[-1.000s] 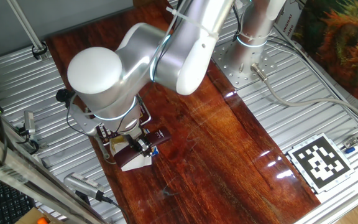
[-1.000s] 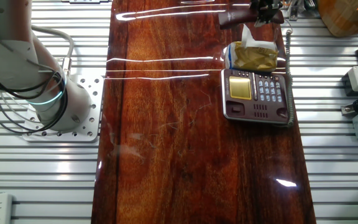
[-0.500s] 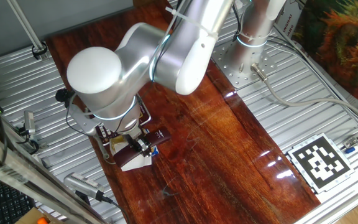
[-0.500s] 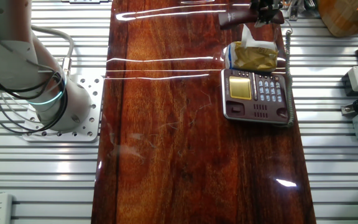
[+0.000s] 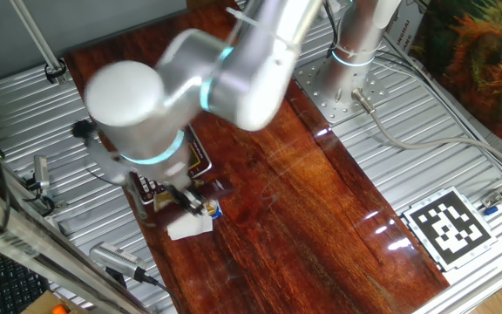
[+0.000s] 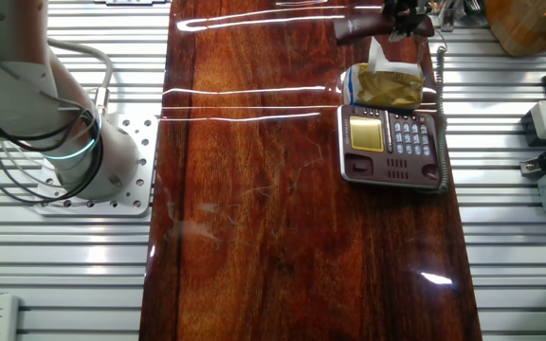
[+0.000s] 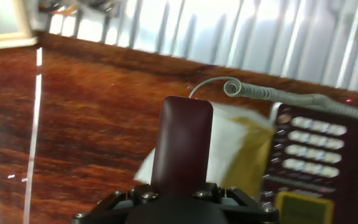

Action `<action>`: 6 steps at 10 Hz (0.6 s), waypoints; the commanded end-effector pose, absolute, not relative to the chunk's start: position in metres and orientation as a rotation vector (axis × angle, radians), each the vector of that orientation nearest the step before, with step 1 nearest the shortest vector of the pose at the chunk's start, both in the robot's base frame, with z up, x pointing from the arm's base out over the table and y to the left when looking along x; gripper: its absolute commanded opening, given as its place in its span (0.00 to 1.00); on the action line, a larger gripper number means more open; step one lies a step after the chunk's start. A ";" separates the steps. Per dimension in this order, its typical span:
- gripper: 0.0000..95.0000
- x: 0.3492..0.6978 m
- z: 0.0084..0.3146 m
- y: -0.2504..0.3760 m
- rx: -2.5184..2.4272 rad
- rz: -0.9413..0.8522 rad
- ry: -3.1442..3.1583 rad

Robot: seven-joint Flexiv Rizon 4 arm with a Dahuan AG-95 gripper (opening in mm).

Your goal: Place the handset of the telephone on the corresponding phone cradle

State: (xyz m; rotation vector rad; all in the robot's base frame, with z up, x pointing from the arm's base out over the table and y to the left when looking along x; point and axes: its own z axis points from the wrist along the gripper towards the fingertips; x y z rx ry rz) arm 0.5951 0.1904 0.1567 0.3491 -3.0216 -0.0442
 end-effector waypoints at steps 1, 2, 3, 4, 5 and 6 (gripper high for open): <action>0.00 0.591 0.156 0.141 0.389 -0.041 -3.026; 0.00 0.580 0.152 0.120 0.417 -0.037 -3.037; 0.00 0.577 0.147 0.117 0.413 -0.030 -3.041; 0.00 0.579 0.145 0.117 0.422 -0.018 -3.041; 0.00 0.580 0.146 0.117 0.419 -0.018 -3.039; 0.00 0.580 0.146 0.117 0.420 -0.015 -3.034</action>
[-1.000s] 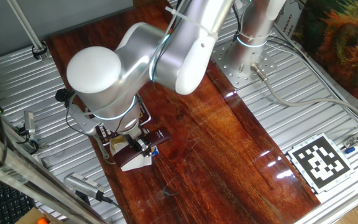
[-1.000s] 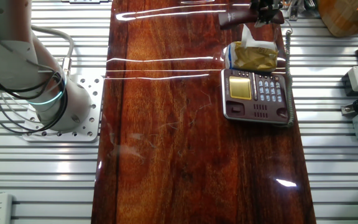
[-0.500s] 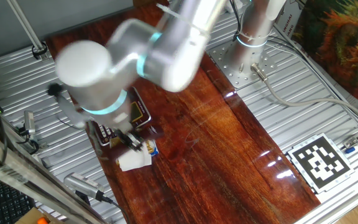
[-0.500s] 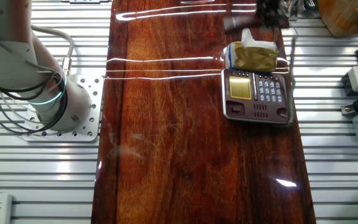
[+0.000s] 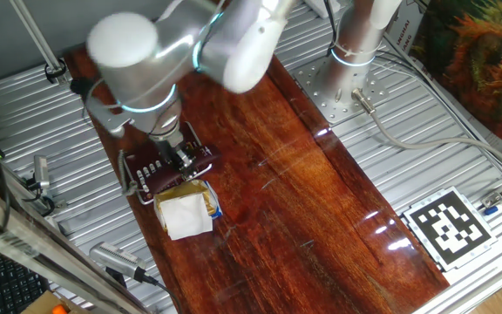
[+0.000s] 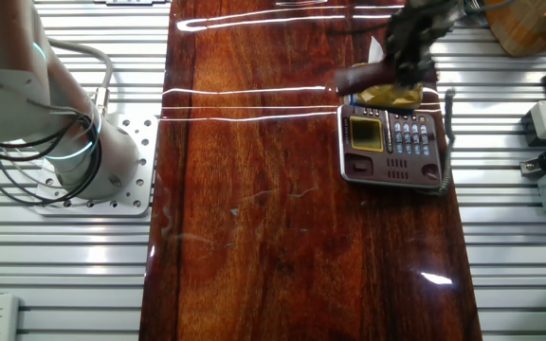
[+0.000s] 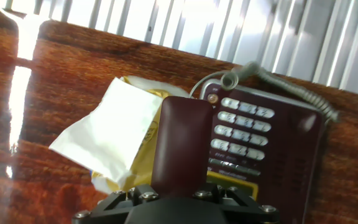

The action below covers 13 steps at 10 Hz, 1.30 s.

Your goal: Place the handset of the telephone on the corresponding phone cradle

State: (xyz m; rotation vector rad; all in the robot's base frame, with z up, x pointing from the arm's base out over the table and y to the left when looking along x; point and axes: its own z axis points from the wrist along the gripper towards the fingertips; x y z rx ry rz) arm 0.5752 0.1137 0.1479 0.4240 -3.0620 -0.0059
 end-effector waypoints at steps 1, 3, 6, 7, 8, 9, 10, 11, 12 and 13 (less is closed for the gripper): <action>0.00 0.580 0.147 0.117 0.420 -0.020 -3.037; 0.00 0.580 0.149 0.117 0.431 -0.023 -3.038; 0.00 0.580 0.149 0.117 0.439 -0.007 -3.030; 0.00 0.580 0.149 0.117 0.442 -0.011 -3.031; 0.00 0.580 0.150 0.117 0.454 -0.018 -3.032; 0.00 0.579 0.151 0.117 0.456 -0.024 -3.035; 0.00 0.579 0.152 0.117 0.458 -0.022 -3.037; 0.00 0.578 0.152 0.117 0.455 -0.024 -3.033; 0.00 0.578 0.152 0.117 0.468 -0.027 -3.032; 0.00 0.578 0.152 0.117 0.461 -0.033 -3.031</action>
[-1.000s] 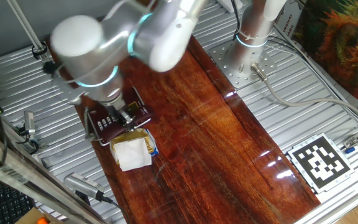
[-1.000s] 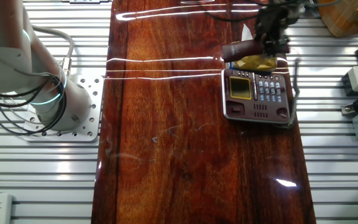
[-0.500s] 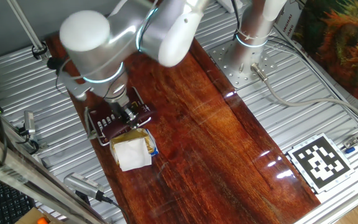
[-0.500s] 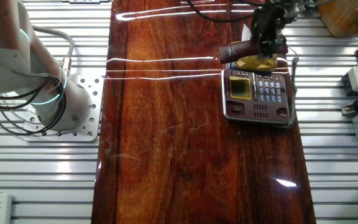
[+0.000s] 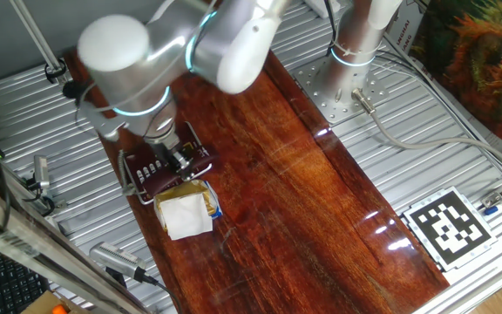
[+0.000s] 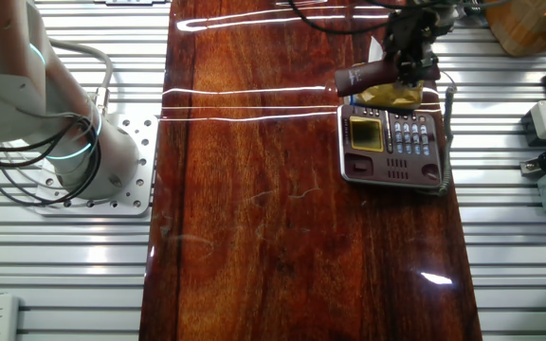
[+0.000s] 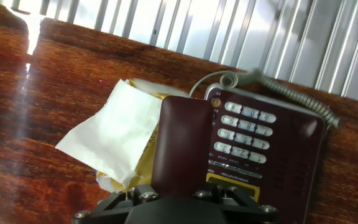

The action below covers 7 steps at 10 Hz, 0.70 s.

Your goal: Place the handset of the telephone on the corresponding phone cradle

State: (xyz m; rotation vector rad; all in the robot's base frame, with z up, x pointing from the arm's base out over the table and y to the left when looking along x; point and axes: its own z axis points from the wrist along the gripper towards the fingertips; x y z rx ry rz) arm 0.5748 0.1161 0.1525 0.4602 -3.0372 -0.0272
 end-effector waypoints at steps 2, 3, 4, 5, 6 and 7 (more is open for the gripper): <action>0.00 0.578 0.152 0.117 0.354 -0.011 -3.043; 0.00 0.578 0.152 0.117 0.243 -0.007 -3.046; 0.00 0.578 0.152 0.117 0.106 0.008 -3.047; 0.00 0.578 0.152 0.117 -0.023 0.017 -3.048; 0.00 0.578 0.152 0.117 -0.063 0.020 -3.052; 0.00 0.578 0.152 0.117 -0.012 -0.004 -3.039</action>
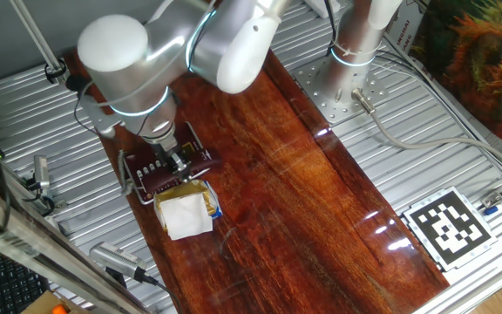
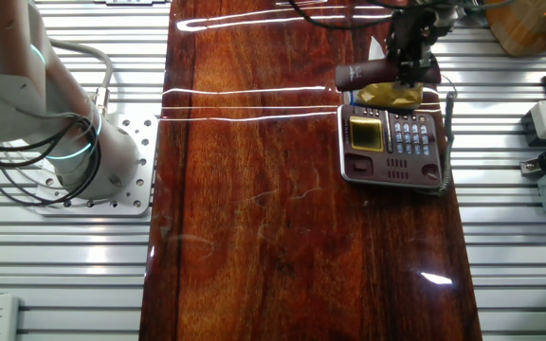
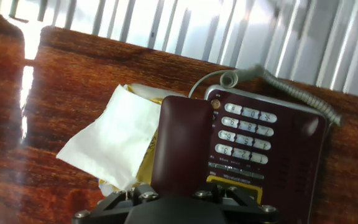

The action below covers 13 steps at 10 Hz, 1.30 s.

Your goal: Place the handset of the telephone on the corresponding phone cradle

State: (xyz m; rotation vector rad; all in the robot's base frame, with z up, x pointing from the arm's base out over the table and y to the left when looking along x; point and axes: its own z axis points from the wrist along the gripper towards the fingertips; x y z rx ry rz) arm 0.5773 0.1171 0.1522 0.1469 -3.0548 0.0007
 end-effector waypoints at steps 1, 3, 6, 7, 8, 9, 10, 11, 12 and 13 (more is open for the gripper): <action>0.00 0.578 0.152 0.117 -0.017 0.001 -3.036; 0.00 0.578 0.152 0.117 -0.020 -0.003 -3.038; 0.00 0.576 0.151 0.115 -0.008 -0.003 -3.043; 0.00 0.575 0.148 0.110 0.019 -0.003 -3.043; 0.00 0.576 0.144 0.098 0.075 -0.007 -3.042; 0.00 0.575 0.141 0.085 0.117 -0.014 -3.044; 0.00 0.576 0.138 0.071 0.153 -0.020 -3.047; 0.00 0.577 0.131 0.051 0.220 -0.026 -3.050; 0.00 0.576 0.125 0.036 0.254 -0.039 -3.056; 0.00 0.576 0.122 0.029 0.277 -0.040 -3.058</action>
